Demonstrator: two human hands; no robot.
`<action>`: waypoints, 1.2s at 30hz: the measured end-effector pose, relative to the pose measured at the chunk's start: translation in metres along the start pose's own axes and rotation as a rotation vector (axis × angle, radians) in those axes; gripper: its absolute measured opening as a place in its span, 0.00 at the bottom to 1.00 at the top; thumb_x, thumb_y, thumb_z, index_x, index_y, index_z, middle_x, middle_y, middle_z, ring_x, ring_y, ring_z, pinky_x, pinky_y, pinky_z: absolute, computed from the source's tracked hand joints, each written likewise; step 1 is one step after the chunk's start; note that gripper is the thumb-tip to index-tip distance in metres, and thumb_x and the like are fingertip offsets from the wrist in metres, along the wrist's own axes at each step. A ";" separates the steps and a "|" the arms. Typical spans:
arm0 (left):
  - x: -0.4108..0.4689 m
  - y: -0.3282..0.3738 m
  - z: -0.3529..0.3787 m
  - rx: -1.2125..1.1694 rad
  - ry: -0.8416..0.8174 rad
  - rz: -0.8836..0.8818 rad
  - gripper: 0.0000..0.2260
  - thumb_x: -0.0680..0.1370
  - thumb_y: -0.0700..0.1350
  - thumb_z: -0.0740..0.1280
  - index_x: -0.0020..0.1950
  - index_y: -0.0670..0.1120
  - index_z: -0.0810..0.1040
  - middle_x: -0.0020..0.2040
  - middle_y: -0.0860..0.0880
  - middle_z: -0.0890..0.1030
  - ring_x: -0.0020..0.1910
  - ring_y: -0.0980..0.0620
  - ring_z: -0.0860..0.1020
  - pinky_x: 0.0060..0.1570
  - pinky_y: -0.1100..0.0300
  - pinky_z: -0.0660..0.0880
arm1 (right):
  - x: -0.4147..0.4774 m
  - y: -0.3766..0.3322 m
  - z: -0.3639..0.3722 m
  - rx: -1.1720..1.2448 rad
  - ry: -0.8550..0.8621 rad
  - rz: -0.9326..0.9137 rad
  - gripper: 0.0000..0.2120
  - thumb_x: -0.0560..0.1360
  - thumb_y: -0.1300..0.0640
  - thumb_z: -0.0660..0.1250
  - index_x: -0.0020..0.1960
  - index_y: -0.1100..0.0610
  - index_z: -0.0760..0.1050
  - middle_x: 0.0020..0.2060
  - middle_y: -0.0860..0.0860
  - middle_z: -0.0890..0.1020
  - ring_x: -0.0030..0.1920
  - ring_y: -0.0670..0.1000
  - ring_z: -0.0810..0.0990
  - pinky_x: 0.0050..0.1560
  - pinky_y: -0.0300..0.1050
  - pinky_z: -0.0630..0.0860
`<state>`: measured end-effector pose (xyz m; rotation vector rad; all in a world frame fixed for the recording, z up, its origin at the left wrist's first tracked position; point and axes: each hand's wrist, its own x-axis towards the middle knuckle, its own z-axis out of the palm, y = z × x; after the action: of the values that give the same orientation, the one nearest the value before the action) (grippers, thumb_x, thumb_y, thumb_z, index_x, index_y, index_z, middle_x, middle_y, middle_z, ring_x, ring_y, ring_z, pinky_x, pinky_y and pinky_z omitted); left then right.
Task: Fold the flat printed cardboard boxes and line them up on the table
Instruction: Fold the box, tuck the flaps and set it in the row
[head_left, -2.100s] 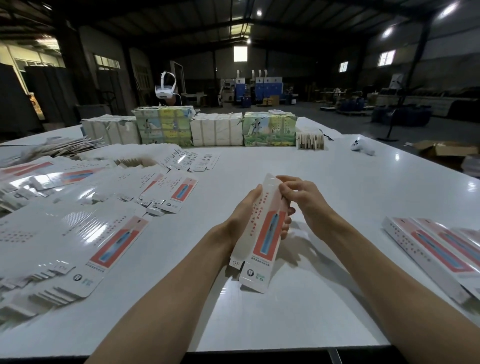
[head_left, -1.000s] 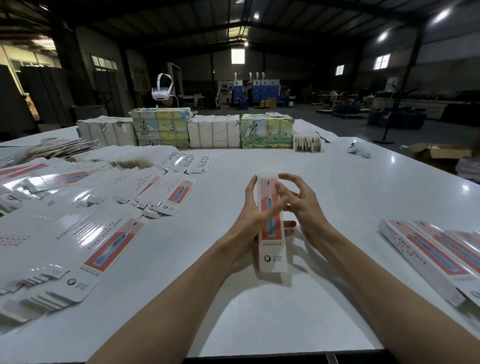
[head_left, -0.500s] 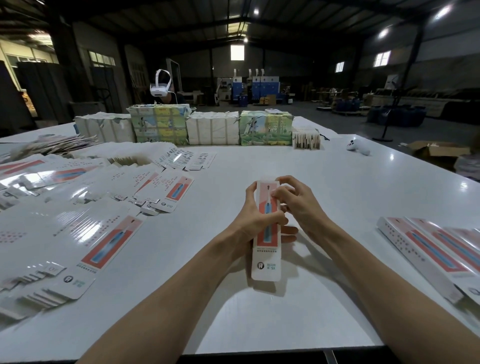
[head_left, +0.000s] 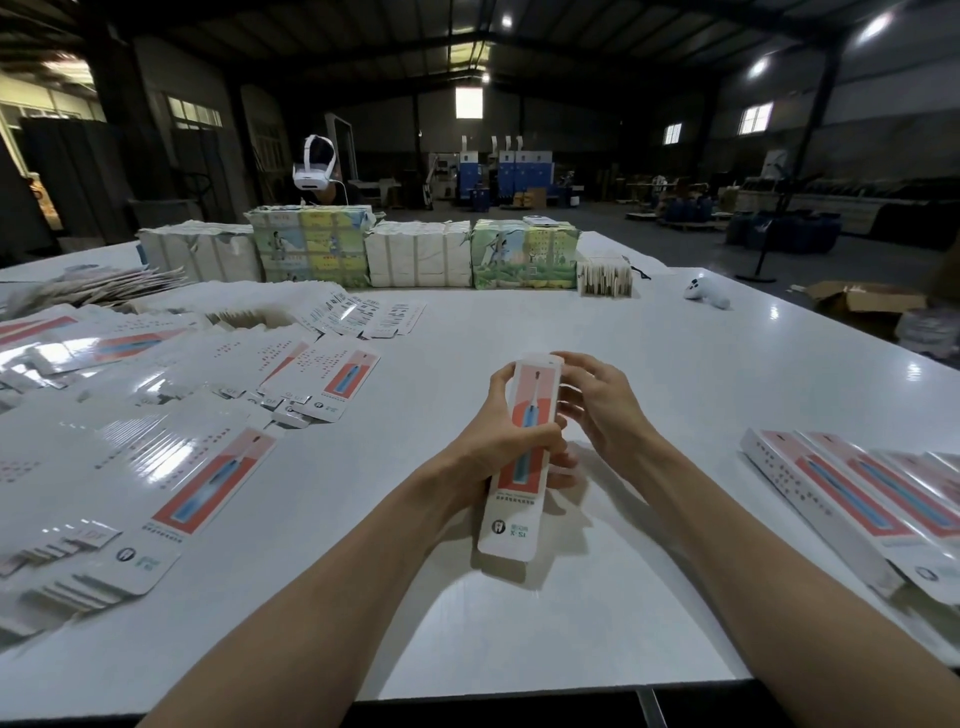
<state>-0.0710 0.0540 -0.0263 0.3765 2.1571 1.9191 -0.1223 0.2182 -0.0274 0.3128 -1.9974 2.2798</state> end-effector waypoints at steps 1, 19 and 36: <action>-0.001 -0.001 -0.001 -0.006 -0.007 0.007 0.42 0.77 0.43 0.76 0.82 0.55 0.53 0.56 0.51 0.79 0.39 0.56 0.85 0.37 0.62 0.81 | 0.000 -0.001 -0.001 0.004 0.004 -0.014 0.10 0.84 0.62 0.64 0.63 0.62 0.79 0.45 0.55 0.87 0.47 0.56 0.87 0.46 0.44 0.83; 0.002 -0.006 -0.002 0.082 -0.042 -0.013 0.42 0.72 0.44 0.77 0.75 0.65 0.54 0.60 0.42 0.79 0.44 0.43 0.88 0.42 0.53 0.84 | -0.001 -0.013 -0.007 0.040 0.022 0.078 0.05 0.81 0.62 0.69 0.50 0.64 0.82 0.42 0.57 0.85 0.44 0.58 0.88 0.42 0.50 0.84; 0.006 -0.009 -0.002 0.157 -0.009 0.043 0.46 0.76 0.43 0.77 0.78 0.70 0.49 0.61 0.46 0.73 0.43 0.46 0.88 0.40 0.57 0.84 | 0.000 -0.015 -0.016 0.059 -0.047 0.157 0.10 0.80 0.64 0.67 0.54 0.64 0.86 0.48 0.59 0.88 0.46 0.55 0.89 0.42 0.46 0.84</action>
<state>-0.0775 0.0530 -0.0354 0.4629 2.3187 1.7712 -0.1208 0.2359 -0.0147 0.2237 -2.0476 2.4509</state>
